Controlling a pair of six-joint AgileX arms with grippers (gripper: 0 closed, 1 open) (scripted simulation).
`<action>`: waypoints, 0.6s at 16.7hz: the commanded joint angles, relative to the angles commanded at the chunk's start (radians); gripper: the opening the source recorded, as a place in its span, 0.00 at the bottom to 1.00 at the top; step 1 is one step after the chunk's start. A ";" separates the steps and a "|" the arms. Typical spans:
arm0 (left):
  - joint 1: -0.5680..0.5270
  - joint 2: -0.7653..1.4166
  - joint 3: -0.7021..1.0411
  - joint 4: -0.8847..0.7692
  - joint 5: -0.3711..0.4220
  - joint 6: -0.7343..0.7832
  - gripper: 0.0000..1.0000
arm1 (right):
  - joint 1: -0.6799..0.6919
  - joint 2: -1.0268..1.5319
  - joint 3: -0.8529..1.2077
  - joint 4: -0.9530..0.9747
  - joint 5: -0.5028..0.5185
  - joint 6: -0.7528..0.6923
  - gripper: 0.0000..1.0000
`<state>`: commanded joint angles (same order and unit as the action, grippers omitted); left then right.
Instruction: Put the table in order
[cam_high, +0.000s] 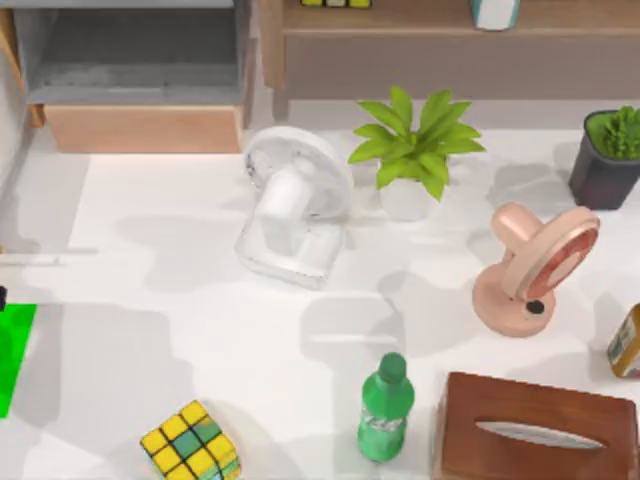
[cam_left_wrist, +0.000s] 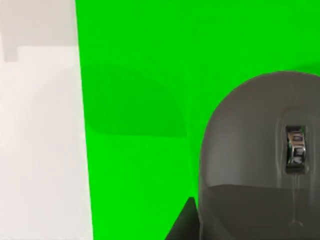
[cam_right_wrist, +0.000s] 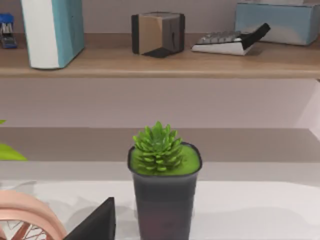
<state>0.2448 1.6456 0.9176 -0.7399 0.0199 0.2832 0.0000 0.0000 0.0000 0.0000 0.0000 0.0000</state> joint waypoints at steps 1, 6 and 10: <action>0.000 0.000 0.000 0.000 0.000 0.000 0.00 | 0.000 0.000 0.000 0.000 0.000 0.000 1.00; 0.005 -0.001 0.001 -0.002 0.000 0.001 0.00 | 0.000 0.000 0.000 0.000 0.000 0.000 1.00; -0.004 -0.037 0.004 0.015 0.014 0.019 0.00 | 0.000 0.000 0.000 0.000 0.000 0.000 1.00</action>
<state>0.2407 1.6084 0.9215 -0.7249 0.0339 0.3022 0.0000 0.0000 0.0000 0.0000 0.0000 0.0000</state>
